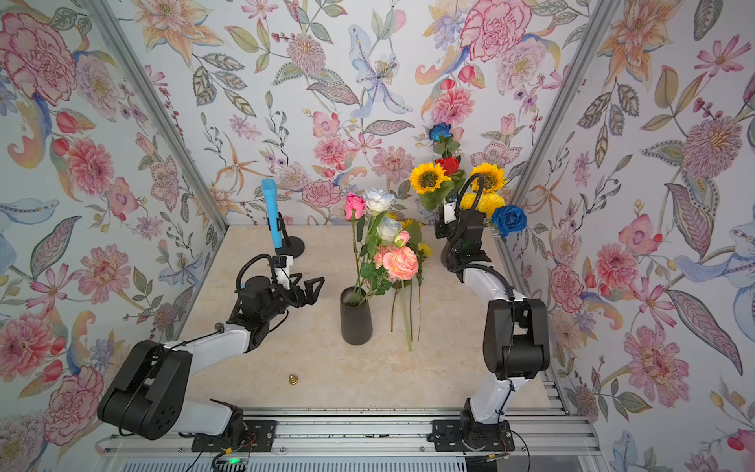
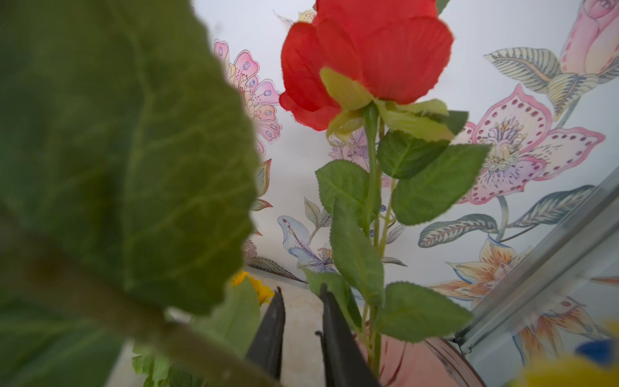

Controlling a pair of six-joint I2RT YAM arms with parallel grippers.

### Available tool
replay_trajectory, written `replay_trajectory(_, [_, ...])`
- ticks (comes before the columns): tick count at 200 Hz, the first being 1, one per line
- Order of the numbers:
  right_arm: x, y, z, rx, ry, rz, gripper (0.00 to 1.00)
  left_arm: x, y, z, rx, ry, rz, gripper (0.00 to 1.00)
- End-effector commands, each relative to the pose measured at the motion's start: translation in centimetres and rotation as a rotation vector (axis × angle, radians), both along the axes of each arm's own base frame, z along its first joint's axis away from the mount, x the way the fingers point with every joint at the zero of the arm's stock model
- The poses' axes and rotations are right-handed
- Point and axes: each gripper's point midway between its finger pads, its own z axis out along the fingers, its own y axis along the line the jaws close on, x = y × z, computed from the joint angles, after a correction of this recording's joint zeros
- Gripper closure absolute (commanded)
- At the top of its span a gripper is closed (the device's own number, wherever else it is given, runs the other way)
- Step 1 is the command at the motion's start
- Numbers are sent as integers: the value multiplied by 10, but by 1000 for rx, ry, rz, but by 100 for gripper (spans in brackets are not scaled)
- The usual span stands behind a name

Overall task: Pick out yellow flowers from the vase
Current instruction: Pick up the flower from the vase.

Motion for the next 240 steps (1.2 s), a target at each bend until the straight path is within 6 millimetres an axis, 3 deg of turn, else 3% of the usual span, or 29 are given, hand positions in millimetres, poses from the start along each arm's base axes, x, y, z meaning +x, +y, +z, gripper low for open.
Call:
replay_trajectory(1, [-12,3,20,-8,-37,-1,82,1,1,12,-15,-34,-8,0])
replay_trajectory(100, [-25,-21,42,-47,-78,-106,85,1,-1,14,-27,-38,-18,0])
replay_trajectory(165, [-44,-29,84,-40,-143,-125,87,1,-2,12,-32,-36,-24,0])
replay_trajectory(240, [-76,-27,143,32,-230,-94,89,-8,-7,23,-55,-98,-72,0])
